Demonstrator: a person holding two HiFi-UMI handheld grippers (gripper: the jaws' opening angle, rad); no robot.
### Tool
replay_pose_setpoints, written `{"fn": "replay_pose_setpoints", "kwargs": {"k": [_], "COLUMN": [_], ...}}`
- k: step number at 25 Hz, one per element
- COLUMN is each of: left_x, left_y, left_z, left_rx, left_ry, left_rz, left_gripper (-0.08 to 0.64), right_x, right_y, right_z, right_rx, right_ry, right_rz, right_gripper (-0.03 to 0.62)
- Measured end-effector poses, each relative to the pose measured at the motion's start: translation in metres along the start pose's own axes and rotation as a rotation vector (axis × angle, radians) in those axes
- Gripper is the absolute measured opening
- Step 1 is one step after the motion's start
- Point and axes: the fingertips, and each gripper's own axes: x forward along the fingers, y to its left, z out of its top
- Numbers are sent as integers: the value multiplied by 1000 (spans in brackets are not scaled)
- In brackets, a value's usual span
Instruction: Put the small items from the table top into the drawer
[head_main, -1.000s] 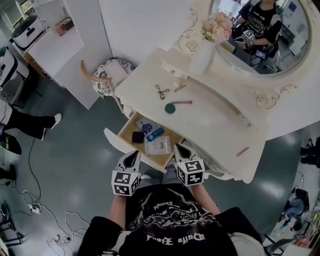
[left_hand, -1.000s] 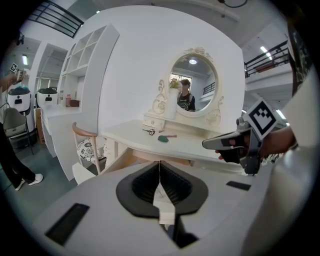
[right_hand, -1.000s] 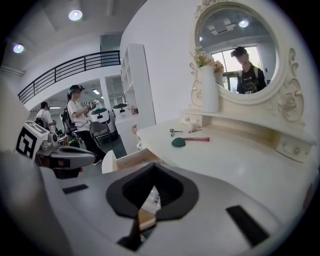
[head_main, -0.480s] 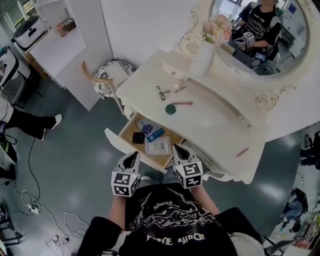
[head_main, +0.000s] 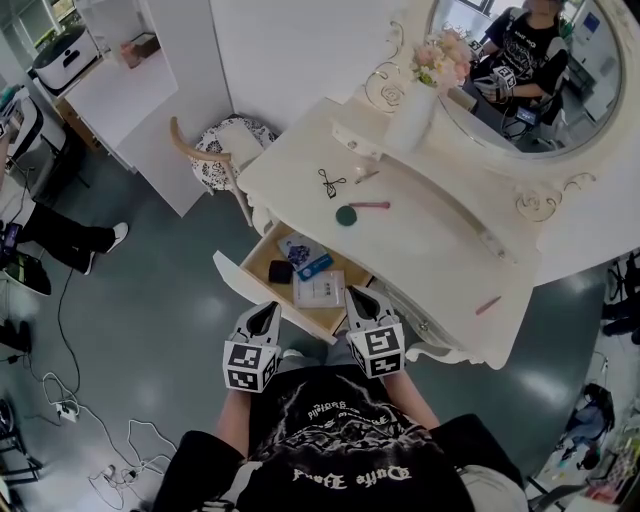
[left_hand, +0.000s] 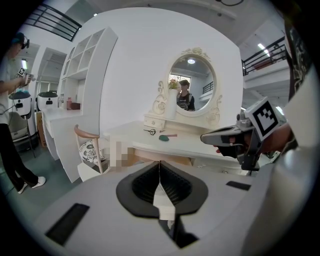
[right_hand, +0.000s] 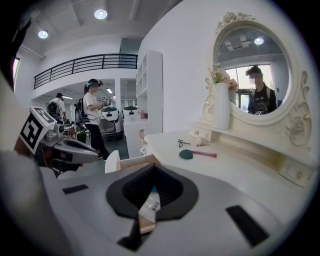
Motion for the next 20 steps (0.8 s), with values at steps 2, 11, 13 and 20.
{"fn": "replay_pose_setpoints", "kwargs": {"k": [2, 11, 13, 20], "left_x": [0, -4, -4, -7], "left_y": [0, -3, -3, -1], "left_z": [0, 1, 0, -2], "left_rx": [3, 6, 8, 6], "left_ry": [-4, -14, -13, -9], "left_rz": [-2, -3, -3, -2], "left_gripper": [17, 17, 17, 17], "right_x": [0, -5, -5, -7], "right_y": [0, 2, 1, 0], "right_z": [0, 1, 1, -1], "right_rx": [-5, -22, -26, -36], "right_ry": [-4, -12, -14, -15], "right_rz": [-1, -7, -11, -25], "right_gripper": [9, 9, 9, 9]}}
